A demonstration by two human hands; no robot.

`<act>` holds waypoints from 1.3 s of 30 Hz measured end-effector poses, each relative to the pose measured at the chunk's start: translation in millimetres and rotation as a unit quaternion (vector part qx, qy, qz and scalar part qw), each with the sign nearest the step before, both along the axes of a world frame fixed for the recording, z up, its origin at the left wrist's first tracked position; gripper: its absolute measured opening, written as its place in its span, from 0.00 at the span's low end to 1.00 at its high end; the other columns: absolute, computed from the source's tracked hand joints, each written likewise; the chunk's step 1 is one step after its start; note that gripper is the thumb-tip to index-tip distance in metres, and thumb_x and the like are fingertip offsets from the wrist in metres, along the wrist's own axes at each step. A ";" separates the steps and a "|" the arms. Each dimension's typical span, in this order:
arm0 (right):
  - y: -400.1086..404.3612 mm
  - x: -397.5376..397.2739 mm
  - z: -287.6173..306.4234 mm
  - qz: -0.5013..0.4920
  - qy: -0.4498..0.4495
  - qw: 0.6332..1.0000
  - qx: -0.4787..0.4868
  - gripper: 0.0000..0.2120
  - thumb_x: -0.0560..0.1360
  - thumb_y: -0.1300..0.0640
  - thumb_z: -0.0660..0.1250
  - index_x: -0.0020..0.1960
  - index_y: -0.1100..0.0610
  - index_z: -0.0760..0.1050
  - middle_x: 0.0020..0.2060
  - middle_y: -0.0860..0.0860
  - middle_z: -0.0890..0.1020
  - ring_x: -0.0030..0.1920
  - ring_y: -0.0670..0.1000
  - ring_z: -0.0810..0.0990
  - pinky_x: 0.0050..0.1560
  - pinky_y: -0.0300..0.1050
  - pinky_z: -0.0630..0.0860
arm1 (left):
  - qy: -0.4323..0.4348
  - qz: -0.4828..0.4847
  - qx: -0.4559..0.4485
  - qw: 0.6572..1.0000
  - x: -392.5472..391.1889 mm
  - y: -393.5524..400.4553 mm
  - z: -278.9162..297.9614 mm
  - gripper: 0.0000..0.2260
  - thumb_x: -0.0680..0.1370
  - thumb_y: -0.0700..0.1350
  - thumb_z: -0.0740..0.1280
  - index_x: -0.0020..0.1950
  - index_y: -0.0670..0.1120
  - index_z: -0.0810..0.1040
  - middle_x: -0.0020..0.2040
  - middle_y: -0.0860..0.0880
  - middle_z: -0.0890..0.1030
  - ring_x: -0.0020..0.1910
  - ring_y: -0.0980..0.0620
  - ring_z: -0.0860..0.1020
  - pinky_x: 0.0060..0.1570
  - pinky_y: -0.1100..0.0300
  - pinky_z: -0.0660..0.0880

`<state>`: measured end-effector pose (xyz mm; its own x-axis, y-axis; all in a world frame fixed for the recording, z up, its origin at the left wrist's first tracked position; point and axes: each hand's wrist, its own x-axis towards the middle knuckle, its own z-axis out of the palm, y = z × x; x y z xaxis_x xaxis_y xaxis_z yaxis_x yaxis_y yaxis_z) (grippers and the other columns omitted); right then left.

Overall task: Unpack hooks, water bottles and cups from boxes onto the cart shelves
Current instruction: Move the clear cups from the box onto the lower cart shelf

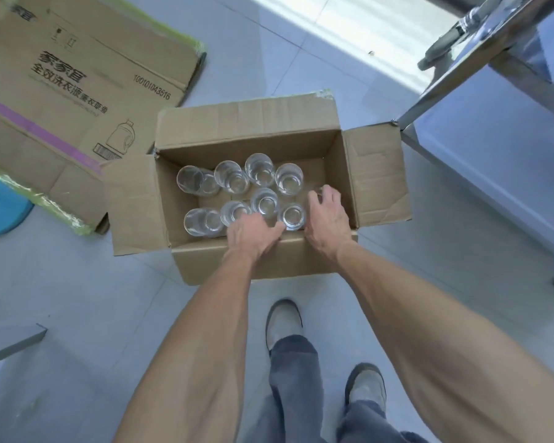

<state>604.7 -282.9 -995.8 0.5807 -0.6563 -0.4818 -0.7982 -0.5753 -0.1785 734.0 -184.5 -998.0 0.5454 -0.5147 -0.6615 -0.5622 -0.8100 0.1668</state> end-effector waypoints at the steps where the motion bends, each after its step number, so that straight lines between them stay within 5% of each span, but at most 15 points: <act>1: -4.1 0.0 -3.4 -0.007 0.014 1.000 -0.009 0.27 0.73 0.60 0.69 0.68 0.60 0.63 0.68 0.63 0.64 0.68 0.61 0.64 0.65 0.51 0.70 | 0.005 0.011 0.012 1.000 -5.0 -6.2 -2.9 0.22 0.71 0.65 0.62 0.34 0.46 0.72 0.37 0.46 0.79 0.32 0.49 0.72 0.33 0.58 0.64; 4: -14.4 1.1 -13.3 -0.027 0.062 0.998 -0.002 0.34 0.74 0.59 0.69 0.75 0.61 0.55 0.74 0.66 0.57 0.74 0.62 0.59 0.69 0.52 0.67 | 0.044 0.017 0.047 0.998 -27.0 -30.4 -15.8 0.26 0.67 0.70 0.66 0.39 0.46 0.74 0.44 0.47 0.79 0.47 0.44 0.79 0.41 0.58 0.68; 6: -13.0 -0.1 -21.1 -0.019 0.068 0.997 -0.016 0.32 0.77 0.60 0.64 0.76 0.60 0.53 0.75 0.66 0.57 0.74 0.62 0.59 0.68 0.52 0.66 | 0.046 0.032 0.043 0.997 -41.2 -40.1 -27.6 0.28 0.68 0.68 0.69 0.53 0.45 0.78 0.52 0.46 0.82 0.55 0.44 0.80 0.45 0.58 0.69; 9: -11.3 3.7 -25.8 -0.019 0.075 0.996 -0.035 0.29 0.78 0.61 0.60 0.77 0.58 0.55 0.73 0.67 0.59 0.70 0.62 0.63 0.65 0.52 0.68 | 0.000 0.048 0.049 0.998 -51.5 -49.7 -36.2 0.32 0.73 0.59 0.70 0.66 0.37 0.70 0.58 0.44 0.81 0.59 0.43 0.80 0.47 0.58 0.70; 13: -15.4 6.2 -36.3 -0.010 0.071 0.995 -0.074 0.29 0.77 0.59 0.62 0.75 0.58 0.57 0.65 0.62 0.71 0.66 0.60 0.67 0.57 0.50 0.70 | -0.049 0.017 0.024 0.998 -54.4 -56.2 -47.3 0.30 0.74 0.56 0.71 0.65 0.36 0.68 0.59 0.41 0.80 0.60 0.42 0.80 0.53 0.56 0.75; 18: -14.3 -4.7 -38.6 -0.021 0.027 0.996 -0.076 0.22 0.74 0.61 0.64 0.67 0.63 0.66 0.61 0.61 0.73 0.63 0.59 0.69 0.57 0.48 0.70 | -0.062 0.038 0.000 0.997 -60.5 -53.4 -39.8 0.29 0.73 0.54 0.75 0.64 0.38 0.69 0.58 0.41 0.81 0.59 0.41 0.79 0.55 0.52 0.76; 25: -17.4 -13.4 -23.7 -0.063 -0.048 0.997 -0.006 0.29 0.68 0.52 0.77 0.60 0.59 0.65 0.59 0.59 0.72 0.61 0.59 0.72 0.60 0.51 0.73 | -0.056 0.066 -0.091 0.992 -53.1 -49.1 -34.9 0.25 0.66 0.52 0.78 0.54 0.45 0.69 0.45 0.42 0.81 0.49 0.39 0.80 0.47 0.53 0.76; 31: -22.8 -23.9 13.1 -0.075 -0.121 0.990 -0.011 0.29 0.66 0.49 0.76 0.59 0.57 0.66 0.55 0.56 0.75 0.55 0.58 0.73 0.56 0.50 0.71 | -0.038 0.067 -0.198 0.977 -47.3 -39.1 -10.3 0.27 0.64 0.55 0.77 0.49 0.46 0.64 0.38 0.47 0.76 0.40 0.43 0.76 0.40 0.55 0.70; 39: -26.0 -76.8 105.2 -0.184 -0.233 0.954 -0.033 0.20 0.68 0.45 0.63 0.54 0.56 0.68 0.45 0.51 0.72 0.44 0.52 0.70 0.48 0.48 0.71 | -0.108 0.074 -0.280 0.951 -74.8 -48.8 87.4 0.28 0.68 0.53 0.72 0.62 0.41 0.68 0.55 0.42 0.76 0.55 0.40 0.75 0.56 0.48 0.71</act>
<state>527.9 -308.8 -890.7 0.4455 -0.8772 -0.1788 -0.7915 -0.2925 -0.5367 659.1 -233.3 -910.6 0.7318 -0.6598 -0.1708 -0.5185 -0.7016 0.4889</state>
